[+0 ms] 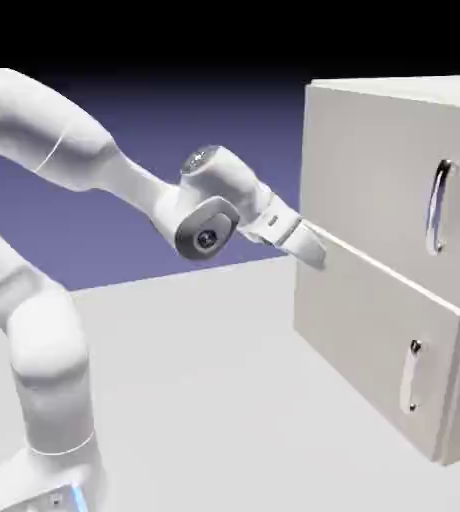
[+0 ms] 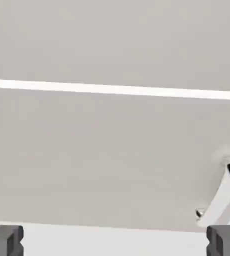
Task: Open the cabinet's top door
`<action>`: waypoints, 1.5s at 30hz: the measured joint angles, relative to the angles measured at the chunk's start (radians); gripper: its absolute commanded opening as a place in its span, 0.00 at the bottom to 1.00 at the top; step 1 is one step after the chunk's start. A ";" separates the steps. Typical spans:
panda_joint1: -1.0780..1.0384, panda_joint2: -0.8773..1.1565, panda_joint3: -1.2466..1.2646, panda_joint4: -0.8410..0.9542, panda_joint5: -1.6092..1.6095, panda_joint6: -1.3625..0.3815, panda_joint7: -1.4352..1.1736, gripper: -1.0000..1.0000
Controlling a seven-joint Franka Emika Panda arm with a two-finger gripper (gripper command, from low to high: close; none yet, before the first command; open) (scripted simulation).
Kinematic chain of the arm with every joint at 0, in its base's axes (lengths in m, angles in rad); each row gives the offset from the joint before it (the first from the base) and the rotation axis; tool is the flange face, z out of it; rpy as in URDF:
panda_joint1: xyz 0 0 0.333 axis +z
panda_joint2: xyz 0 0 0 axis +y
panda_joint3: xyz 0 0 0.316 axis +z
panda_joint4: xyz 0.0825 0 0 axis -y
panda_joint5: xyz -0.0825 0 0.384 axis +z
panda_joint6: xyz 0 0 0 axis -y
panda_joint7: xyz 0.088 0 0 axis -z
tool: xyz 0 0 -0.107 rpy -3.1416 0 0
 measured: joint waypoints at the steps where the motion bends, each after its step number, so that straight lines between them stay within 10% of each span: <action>1: 0.018 -0.007 -0.019 0.010 -0.043 -0.002 0.029 1.00; 45: 0.793 -0.330 -0.869 0.428 -1.957 -0.097 1.322 1.00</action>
